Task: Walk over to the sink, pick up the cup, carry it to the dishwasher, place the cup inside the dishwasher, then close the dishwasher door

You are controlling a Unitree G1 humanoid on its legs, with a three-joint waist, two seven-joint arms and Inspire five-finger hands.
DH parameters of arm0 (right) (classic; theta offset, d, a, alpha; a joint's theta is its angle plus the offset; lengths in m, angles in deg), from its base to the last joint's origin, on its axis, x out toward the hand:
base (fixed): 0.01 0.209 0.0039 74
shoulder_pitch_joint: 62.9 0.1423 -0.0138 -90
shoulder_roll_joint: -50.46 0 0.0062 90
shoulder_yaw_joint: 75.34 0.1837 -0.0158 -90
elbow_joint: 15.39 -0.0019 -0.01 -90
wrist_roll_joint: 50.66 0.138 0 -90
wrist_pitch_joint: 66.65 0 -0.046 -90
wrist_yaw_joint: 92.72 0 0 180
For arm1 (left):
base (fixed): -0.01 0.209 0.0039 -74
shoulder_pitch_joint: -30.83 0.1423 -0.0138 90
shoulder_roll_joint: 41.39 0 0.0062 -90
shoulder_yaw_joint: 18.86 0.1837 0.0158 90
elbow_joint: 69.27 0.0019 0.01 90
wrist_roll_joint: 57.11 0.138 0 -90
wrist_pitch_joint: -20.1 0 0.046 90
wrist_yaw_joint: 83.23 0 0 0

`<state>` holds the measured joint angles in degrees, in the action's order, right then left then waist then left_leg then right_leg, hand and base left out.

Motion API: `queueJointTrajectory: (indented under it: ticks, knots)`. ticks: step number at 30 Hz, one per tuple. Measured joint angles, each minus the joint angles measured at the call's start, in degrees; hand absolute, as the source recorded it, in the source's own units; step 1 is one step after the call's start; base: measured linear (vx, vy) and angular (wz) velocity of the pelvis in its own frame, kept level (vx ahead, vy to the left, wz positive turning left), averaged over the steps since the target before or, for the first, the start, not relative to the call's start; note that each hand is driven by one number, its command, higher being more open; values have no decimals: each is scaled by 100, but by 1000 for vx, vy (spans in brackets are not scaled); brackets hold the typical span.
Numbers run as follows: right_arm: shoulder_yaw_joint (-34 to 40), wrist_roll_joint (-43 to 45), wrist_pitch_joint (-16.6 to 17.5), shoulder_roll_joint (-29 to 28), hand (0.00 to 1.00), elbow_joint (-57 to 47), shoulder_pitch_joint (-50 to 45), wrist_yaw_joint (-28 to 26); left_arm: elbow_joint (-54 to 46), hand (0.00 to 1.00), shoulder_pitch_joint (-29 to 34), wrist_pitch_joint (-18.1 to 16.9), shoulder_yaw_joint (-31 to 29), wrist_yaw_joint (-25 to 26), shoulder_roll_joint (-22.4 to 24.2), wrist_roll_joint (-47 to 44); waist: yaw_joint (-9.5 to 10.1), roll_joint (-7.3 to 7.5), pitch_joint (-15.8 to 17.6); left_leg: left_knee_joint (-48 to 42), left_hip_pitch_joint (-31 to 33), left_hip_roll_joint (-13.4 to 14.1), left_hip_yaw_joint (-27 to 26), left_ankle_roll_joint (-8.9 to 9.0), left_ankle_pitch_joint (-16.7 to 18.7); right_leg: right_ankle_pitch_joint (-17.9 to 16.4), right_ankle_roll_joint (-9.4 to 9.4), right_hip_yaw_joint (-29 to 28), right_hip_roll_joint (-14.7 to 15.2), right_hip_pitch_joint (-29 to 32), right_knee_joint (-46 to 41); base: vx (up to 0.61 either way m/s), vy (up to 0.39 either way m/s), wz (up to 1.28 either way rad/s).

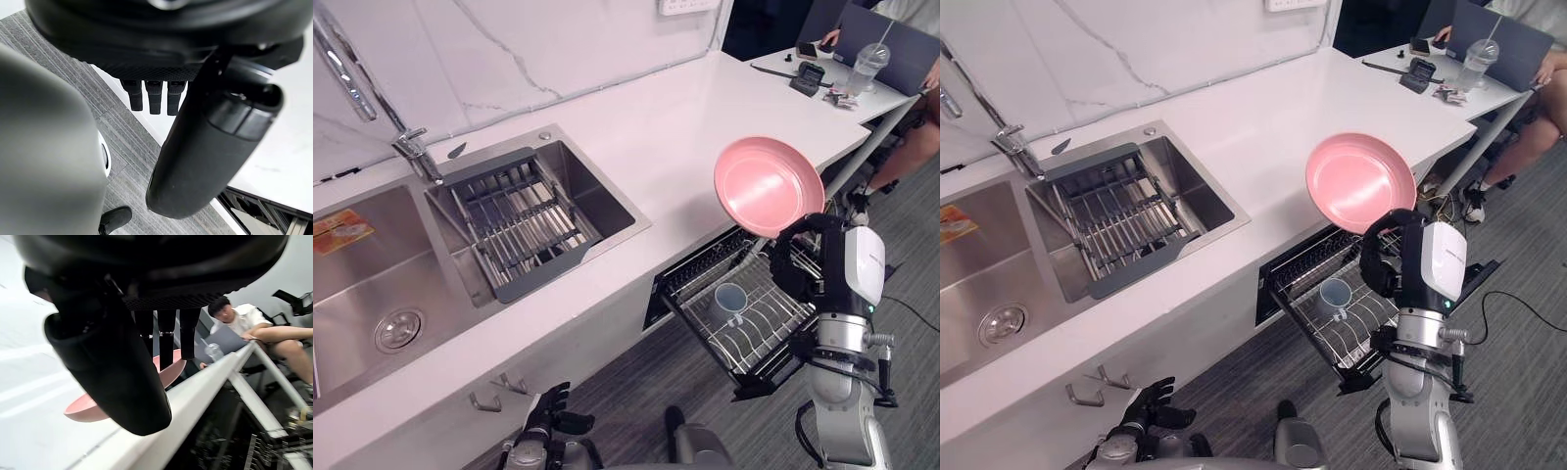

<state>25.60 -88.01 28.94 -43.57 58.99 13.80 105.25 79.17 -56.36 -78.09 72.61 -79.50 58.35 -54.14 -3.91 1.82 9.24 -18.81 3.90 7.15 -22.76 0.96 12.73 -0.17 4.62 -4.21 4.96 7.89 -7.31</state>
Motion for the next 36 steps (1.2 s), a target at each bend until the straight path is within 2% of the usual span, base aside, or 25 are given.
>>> queueJointTrajectory:
  ticks: [2, 5, 10, 19, 28, 29, 30, 36]
  knots:
    - [13, 4, 1, 1, 30, 40, -91, -3, 0, 90, 12, 0, 10, 0, 23, 0, -6, -23, -6, 86, -2, -33, -89, 6, -27, 237, 92, -140, -5, -21, 302, 84, 30, -37]
    - [38, 19, 1, 2, 30, 270, -94, -5, 19, 90, 14, 0, 24, -4, 27, -1, -12, -83, 7, 118, -49, -122, 54, -9, -79, 388, 144, -259, 19, -185, 604, 85, 35, -27]
    - [252, 41, 1, 3, 30, 542, -329, -9, 59, 90, 59, -19, 123, -16, 127, 3, -16, -314, -45, 364, -255, -222, 180, -9, -127, 392, 150, -140, 75, -420, 786, 60, 17, 6]
    - [561, 440, -40, -2, 30, 863, -326, -10, 60, 90, 86, -30, 125, -50, 258, 51, -17, -532, -26, 817, -368, -316, 384, 56, -300, 402, 134, -78, 90, -384, 810, -33, -33, 4]
    - [963, 692, -129, -130, 30, 871, -287, 147, -124, 90, 67, -49, 142, -45, 319, 48, -4, -574, 217, 1017, -233, -386, 311, 20, -421, 375, 129, -166, 123, -30, 581, -41, -15, -3]
    - [977, 697, -133, -134, 30, 871, -288, 148, -143, 90, 68, -51, 143, -43, 320, 47, -2, -528, 257, 1022, -214, -389, 302, 19, -424, 367, 129, -179, 124, 6, 557, -9, -4, -5]
    - [1031, 761, -144, -162, 30, 871, -237, 165, -190, 90, 42, -56, 144, -40, 322, 48, -6, -578, 332, 1016, -196, -393, 290, 18, -433, 345, 130, -192, 127, 52, 498, -17, -4, -7]
    - [1128, 1810, -159, -227, 30, 1224, 402, 214, -261, 90, -77, -90, 157, -31, 345, 29, 39, -580, 531, 957, 16, -393, 152, 8, -447, 315, 139, -321, 133, 402, 313, -5, -2, -9]
